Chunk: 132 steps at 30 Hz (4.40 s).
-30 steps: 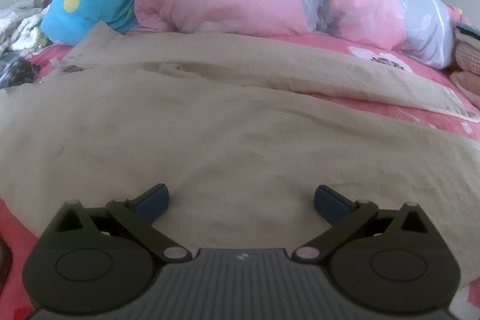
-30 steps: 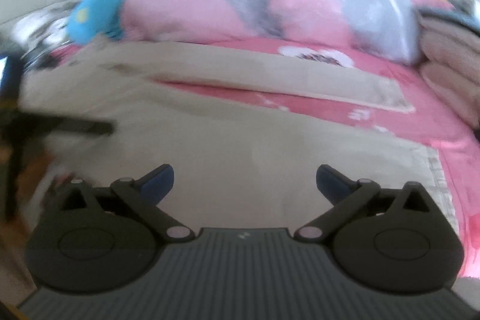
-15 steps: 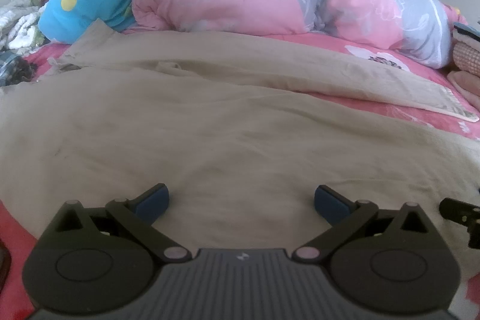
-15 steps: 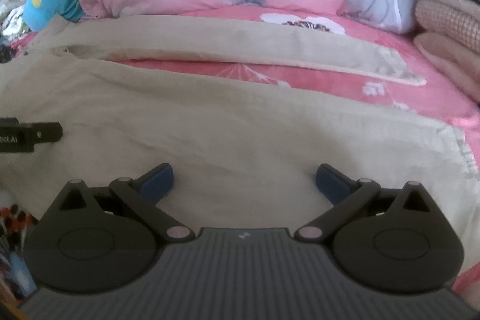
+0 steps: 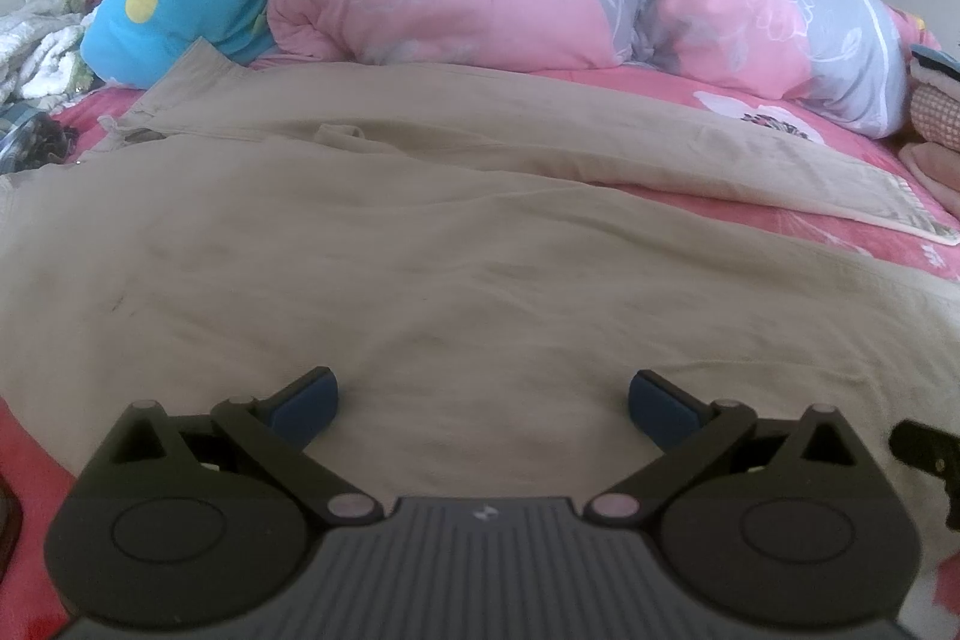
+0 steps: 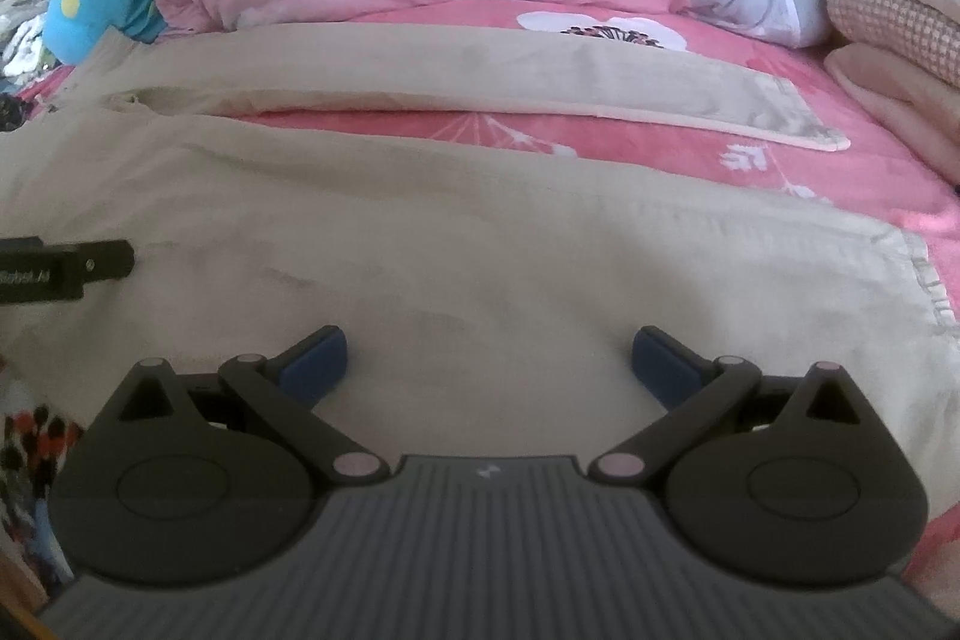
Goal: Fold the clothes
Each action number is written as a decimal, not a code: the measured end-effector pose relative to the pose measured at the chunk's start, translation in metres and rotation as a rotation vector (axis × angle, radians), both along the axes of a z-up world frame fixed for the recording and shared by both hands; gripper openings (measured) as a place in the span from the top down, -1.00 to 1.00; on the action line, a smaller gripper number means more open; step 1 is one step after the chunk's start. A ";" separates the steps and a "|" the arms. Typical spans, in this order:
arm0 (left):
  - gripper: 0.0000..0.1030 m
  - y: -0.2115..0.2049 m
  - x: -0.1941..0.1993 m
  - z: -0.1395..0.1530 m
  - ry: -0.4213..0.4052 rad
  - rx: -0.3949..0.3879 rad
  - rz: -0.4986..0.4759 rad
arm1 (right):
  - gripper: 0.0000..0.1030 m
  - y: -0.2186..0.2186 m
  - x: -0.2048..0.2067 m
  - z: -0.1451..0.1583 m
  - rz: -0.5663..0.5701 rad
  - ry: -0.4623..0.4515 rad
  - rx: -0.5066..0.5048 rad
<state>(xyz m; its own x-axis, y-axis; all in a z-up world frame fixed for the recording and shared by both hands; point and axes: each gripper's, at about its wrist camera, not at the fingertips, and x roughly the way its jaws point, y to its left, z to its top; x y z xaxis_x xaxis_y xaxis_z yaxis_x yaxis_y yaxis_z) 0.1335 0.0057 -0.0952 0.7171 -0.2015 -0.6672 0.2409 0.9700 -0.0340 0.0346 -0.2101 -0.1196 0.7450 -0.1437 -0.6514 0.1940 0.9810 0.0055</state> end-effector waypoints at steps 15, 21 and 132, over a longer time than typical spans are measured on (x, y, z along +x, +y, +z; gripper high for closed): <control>-1.00 0.002 -0.002 0.000 -0.002 -0.001 -0.007 | -0.98 0.010 -0.028 -0.001 0.017 0.005 -0.014; -1.00 0.001 -0.003 0.000 -0.003 0.000 -0.007 | -0.98 0.009 -0.036 0.002 0.052 0.023 -0.006; -1.00 0.086 -0.013 0.027 -0.057 -0.396 0.229 | -0.98 -0.017 -0.089 0.184 0.145 -0.318 0.250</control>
<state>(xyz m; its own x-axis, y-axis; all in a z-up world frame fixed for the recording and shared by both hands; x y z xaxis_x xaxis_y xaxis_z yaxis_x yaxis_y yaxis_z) 0.1205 0.0914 -0.0681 0.8060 -0.2648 -0.5293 0.0336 0.9134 -0.4058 -0.0541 -0.2272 0.0645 0.9152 0.1102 -0.3876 0.0048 0.9588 0.2839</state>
